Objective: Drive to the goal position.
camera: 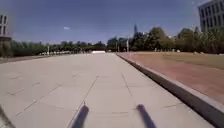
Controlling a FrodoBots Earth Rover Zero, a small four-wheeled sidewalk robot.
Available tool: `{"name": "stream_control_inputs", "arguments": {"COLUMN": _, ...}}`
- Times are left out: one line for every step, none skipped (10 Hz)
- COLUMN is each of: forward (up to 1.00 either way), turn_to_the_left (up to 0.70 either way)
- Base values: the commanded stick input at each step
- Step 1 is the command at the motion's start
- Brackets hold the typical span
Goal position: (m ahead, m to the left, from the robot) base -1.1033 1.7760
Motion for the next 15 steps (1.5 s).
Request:
{"name": "stream_control_inputs", "arguments": {"forward": 0.7, "turn_to_the_left": 0.0}}
{"name": "stream_control_inputs", "arguments": {"forward": 0.7, "turn_to_the_left": 0.0}}
{"name": "stream_control_inputs", "arguments": {"forward": 0.04, "turn_to_the_left": 0.0}}
{"name": "stream_control_inputs", "arguments": {"forward": 0.0, "turn_to_the_left": 0.0}}
{"name": "stream_control_inputs", "arguments": {"forward": 0.0, "turn_to_the_left": 0.23}}
{"name": "stream_control_inputs", "arguments": {"forward": 0.0, "turn_to_the_left": 0.67}}
{"name": "stream_control_inputs", "arguments": {"forward": 0.0, "turn_to_the_left": 0.7}}
{"name": "stream_control_inputs", "arguments": {"forward": 0.0, "turn_to_the_left": 0.7}}
{"name": "stream_control_inputs", "arguments": {"forward": 0.0, "turn_to_the_left": 0.7}}
{"name": "stream_control_inputs", "arguments": {"forward": 0.0, "turn_to_the_left": 0.7}}
{"name": "stream_control_inputs", "arguments": {"forward": 0.0, "turn_to_the_left": 0.7}}
{"name": "stream_control_inputs", "arguments": {"forward": 0.0, "turn_to_the_left": 0.7}}
{"name": "stream_control_inputs", "arguments": {"forward": 0.0, "turn_to_the_left": 0.7}}
{"name": "stream_control_inputs", "arguments": {"forward": 0.0, "turn_to_the_left": 0.7}}
{"name": "stream_control_inputs", "arguments": {"forward": 0.0, "turn_to_the_left": 0.7}}
